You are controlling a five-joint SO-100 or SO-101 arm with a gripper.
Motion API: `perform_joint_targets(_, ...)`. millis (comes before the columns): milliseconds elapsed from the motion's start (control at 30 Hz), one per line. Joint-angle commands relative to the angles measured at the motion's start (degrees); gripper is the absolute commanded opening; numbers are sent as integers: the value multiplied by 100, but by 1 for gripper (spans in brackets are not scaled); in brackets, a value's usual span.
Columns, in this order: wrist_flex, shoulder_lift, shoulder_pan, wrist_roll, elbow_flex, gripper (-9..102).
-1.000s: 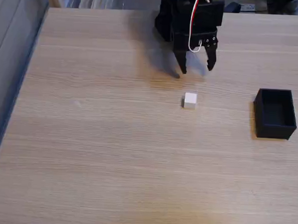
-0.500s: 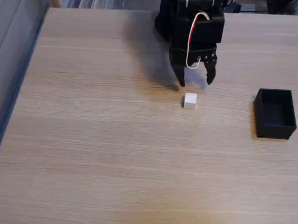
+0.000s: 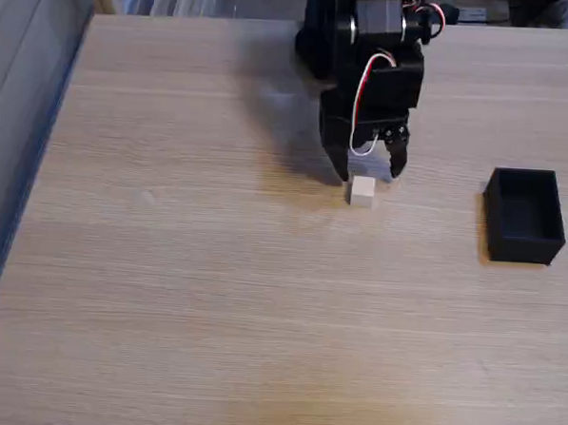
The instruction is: Pick a white block and place it in the black box.
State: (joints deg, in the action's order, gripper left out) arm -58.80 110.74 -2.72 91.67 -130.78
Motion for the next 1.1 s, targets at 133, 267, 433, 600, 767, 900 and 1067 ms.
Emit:
perform_joint_targets(133,193,-334,79,-9,369,28)
perform_joint_targets(267,229,-527,105,-44,527,28)
perform_joint_targets(433,246,-791,123,-167,765,25)
perform_joint_targets(600,246,-853,149,-35,765,16)
perform_joint_targets(767,149,-844,158,-9,721,0)
perform_joint_targets(900,176,-633,185,44,642,0)
perform_joint_targets(1067,510,308,18,387,176,0)
